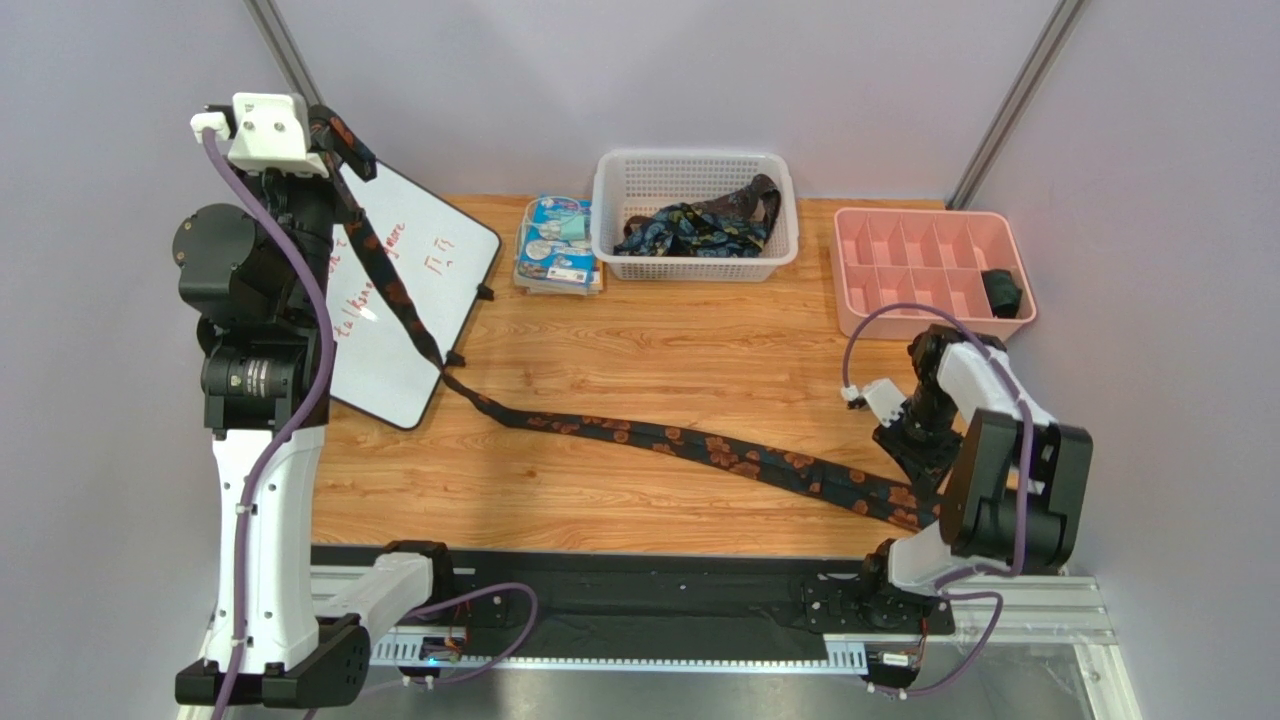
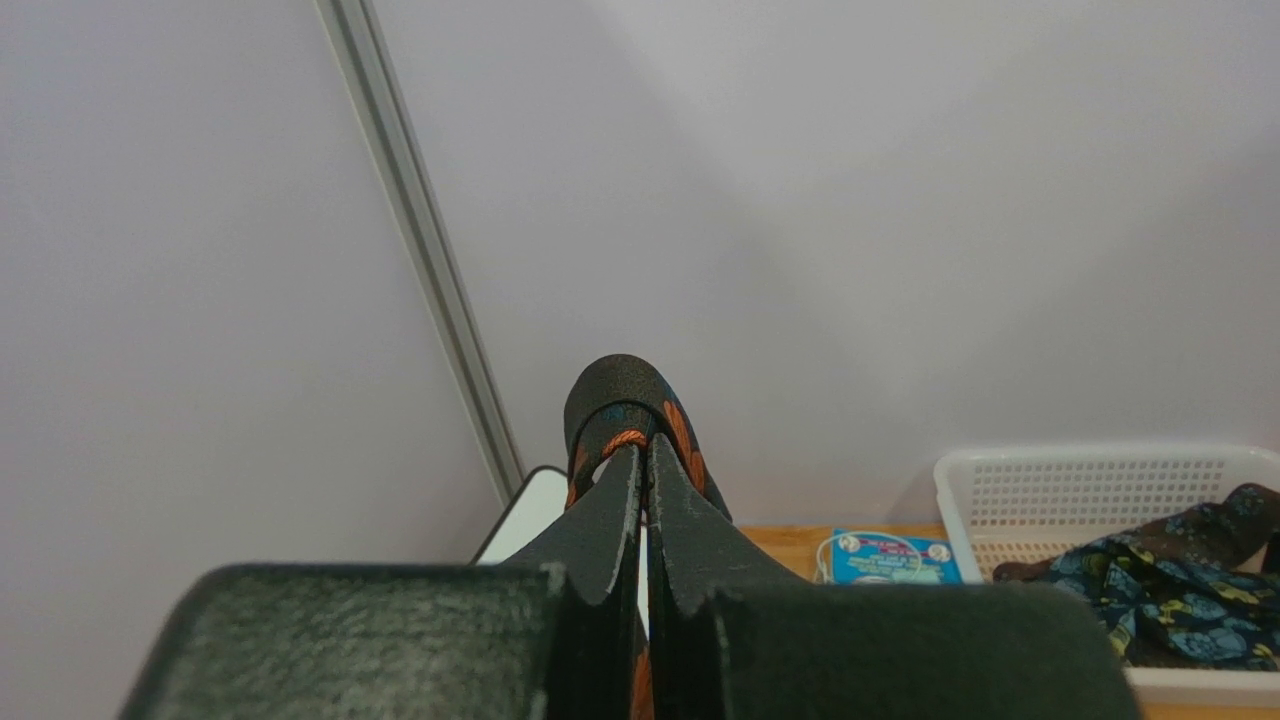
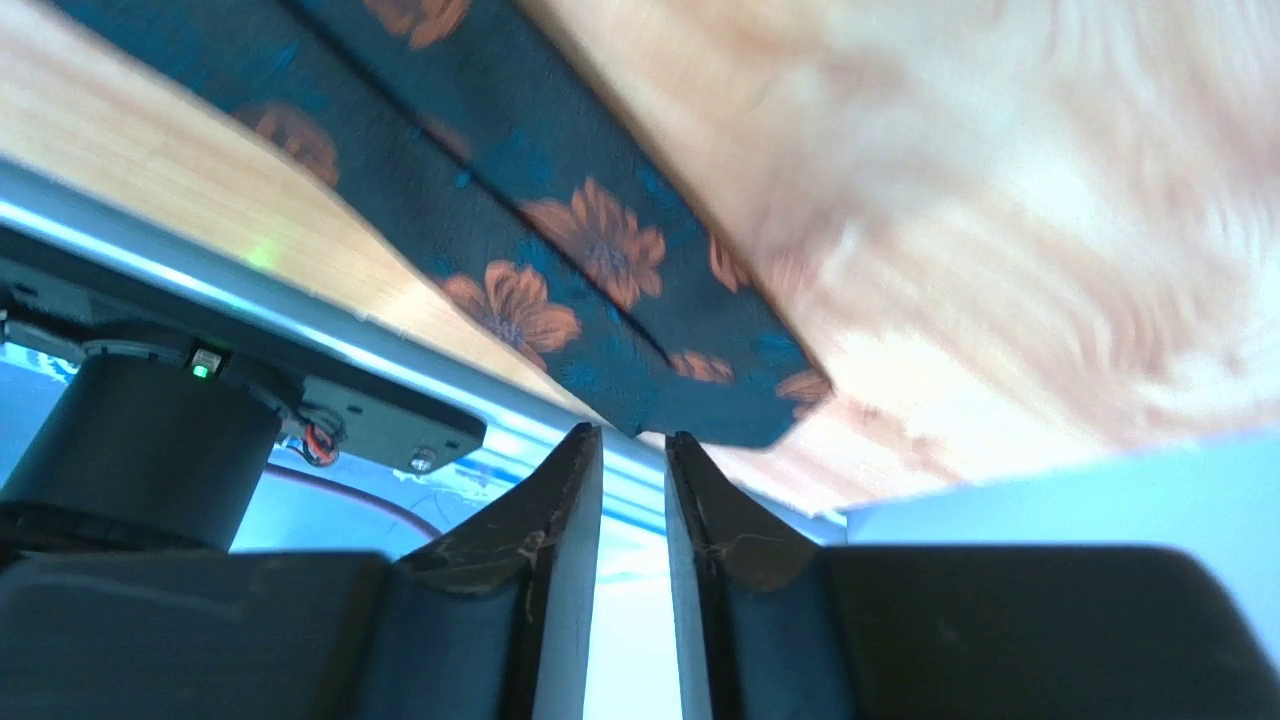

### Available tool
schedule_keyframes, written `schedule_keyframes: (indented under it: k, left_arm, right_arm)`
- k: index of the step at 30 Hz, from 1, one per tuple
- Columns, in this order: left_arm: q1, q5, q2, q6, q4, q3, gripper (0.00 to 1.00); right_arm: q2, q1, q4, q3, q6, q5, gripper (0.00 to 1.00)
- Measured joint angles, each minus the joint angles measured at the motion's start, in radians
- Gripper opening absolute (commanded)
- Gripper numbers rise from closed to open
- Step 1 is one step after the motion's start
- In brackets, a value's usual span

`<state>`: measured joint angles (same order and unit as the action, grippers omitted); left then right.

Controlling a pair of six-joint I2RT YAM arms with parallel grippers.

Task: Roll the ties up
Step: Flatten out the tie at the center of the board.

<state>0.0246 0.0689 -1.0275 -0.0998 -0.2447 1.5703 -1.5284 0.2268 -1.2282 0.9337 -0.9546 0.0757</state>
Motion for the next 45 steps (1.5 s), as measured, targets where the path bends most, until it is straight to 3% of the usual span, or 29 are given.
schedule_keyframes:
  k: [4, 9, 13, 21, 26, 27, 31, 32, 33, 35, 36, 39, 43, 44, 45]
  left_arm:
    - [0.0, -0.002, 0.01, 0.005, -0.001, -0.024, 0.0]
    - [0.0, -0.02, 0.008, 0.02, -0.025, -0.034, 0.0]
    - [0.0, -0.063, 0.021, 0.054, -0.069, -0.051, 0.0]
    - [0.0, -0.328, 0.11, 0.153, -0.145, -0.209, 0.0]
    - [0.064, -0.515, 0.093, 0.203, -0.152, -0.274, 0.0]
    - [0.117, -0.532, 0.081, 0.208, -0.152, -0.291, 0.0]
    - [0.342, -0.55, 0.006, 0.252, -0.136, -0.33, 0.02]
    - [0.396, -0.537, -0.023, 0.269, -0.124, -0.335, 0.11]
    - [0.44, -0.529, -0.048, 0.286, -0.112, -0.34, 0.26]
    - [0.541, -0.489, -0.11, 0.327, -0.08, -0.347, 0.39]
    - [0.584, -0.473, -0.142, 0.343, -0.067, -0.348, 0.51]
    - [0.657, -0.434, -0.229, 0.369, -0.057, -0.347, 0.6]
    - [0.577, -0.456, -0.257, 0.254, -0.162, -0.34, 0.64]
    - [0.539, -0.474, -0.257, 0.196, -0.21, -0.331, 0.77]
    - [0.508, -0.493, -0.255, 0.145, -0.252, -0.325, 0.79]
  right_arm:
    - [0.087, -0.01, 0.003, -0.042, 0.001, 0.003, 0.28]
    - [-0.106, -0.037, 0.087, -0.05, 0.07, -0.037, 0.28]
    - [-0.172, -0.121, 0.099, -0.032, 0.134, -0.063, 0.27]
    - [-0.318, -0.353, 0.061, 0.147, 0.269, -0.121, 0.26]
    - [-0.344, -0.368, 0.076, 0.237, 0.306, -0.225, 0.36]
    - [-0.339, -0.359, 0.083, 0.246, 0.311, -0.253, 0.43]
    - [-0.285, -0.286, 0.069, 0.283, 0.327, -0.381, 0.57]
    - [-0.262, -0.26, 0.059, 0.296, 0.33, -0.418, 0.59]
    - [-0.243, -0.238, 0.05, 0.308, 0.333, -0.448, 0.61]
    - [-0.209, -0.188, 0.018, 0.343, 0.338, -0.525, 0.63]
    - [-0.197, -0.165, 0.003, 0.359, 0.341, -0.56, 0.63]
    - [-0.185, -0.131, -0.033, 0.385, 0.354, -0.633, 0.63]
    - [-0.187, -0.138, -0.078, 0.386, 0.364, -0.692, 0.61]
    - [-0.188, -0.14, -0.085, 0.386, 0.365, -0.703, 0.61]
    - [-0.19, -0.143, -0.093, 0.386, 0.365, -0.715, 0.6]
